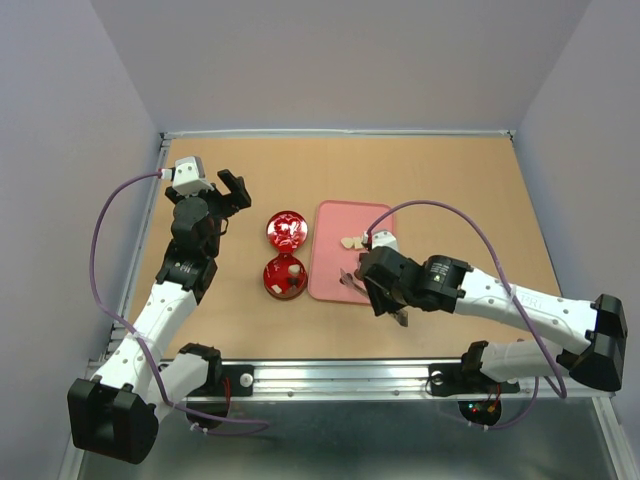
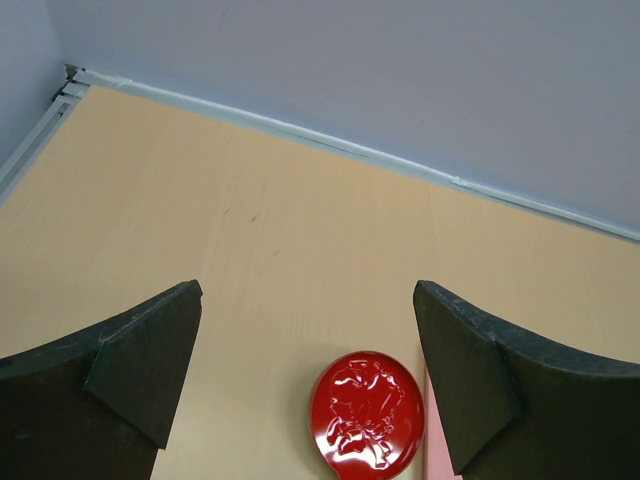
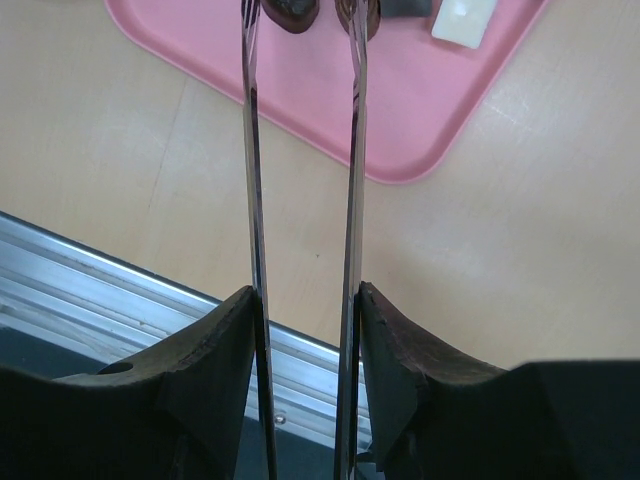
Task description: Pack the chocolate
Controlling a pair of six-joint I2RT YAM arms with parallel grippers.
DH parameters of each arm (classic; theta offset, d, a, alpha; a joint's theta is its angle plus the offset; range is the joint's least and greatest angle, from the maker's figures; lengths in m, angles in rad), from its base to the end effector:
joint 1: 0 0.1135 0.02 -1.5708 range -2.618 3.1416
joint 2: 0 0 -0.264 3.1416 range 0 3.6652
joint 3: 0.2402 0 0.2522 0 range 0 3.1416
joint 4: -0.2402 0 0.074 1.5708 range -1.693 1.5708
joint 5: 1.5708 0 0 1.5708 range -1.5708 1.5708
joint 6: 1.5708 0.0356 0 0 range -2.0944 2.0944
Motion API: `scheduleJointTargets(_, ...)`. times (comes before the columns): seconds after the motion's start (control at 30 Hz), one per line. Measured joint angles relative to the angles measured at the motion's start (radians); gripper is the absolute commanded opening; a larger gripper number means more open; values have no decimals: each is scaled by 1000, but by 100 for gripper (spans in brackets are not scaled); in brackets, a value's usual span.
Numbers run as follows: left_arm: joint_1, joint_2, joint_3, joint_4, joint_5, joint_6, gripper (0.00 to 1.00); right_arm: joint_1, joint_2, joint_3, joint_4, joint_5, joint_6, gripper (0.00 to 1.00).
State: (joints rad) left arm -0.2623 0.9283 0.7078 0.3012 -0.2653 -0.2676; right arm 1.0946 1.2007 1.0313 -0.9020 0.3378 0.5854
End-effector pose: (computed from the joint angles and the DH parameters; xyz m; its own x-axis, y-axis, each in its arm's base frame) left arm 0.2168 -0.0485 0.3386 0.0757 -0.2845 -0.9557 0.0185 0.9587 -0.2839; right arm 0.1148 0.1969 0.2830 -0.7585 -0.3334 -0.5599 -0.4159 0.9091 0.0221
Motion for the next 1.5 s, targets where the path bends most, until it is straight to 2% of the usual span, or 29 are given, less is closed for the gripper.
scheduleJointTargets(0.97, 0, 3, 0, 0, 2, 0, 99, 0, 40, 0, 7, -63, -13, 49)
scheduleJointTargets(1.07, 0, 7, 1, 0, 3, 0, 99, 0, 53, 0, 14, -64, -16, 45)
scheduleJointTargets(1.23, 0, 8, 2, 0, 3, 0, 99, 0, 85, 0, 17, -58, -22, 27)
scheduleJointTargets(1.5, 0, 8, 2, 0, 3, 0, 99, 0, 105, 11, 21, -12, -42, 24)
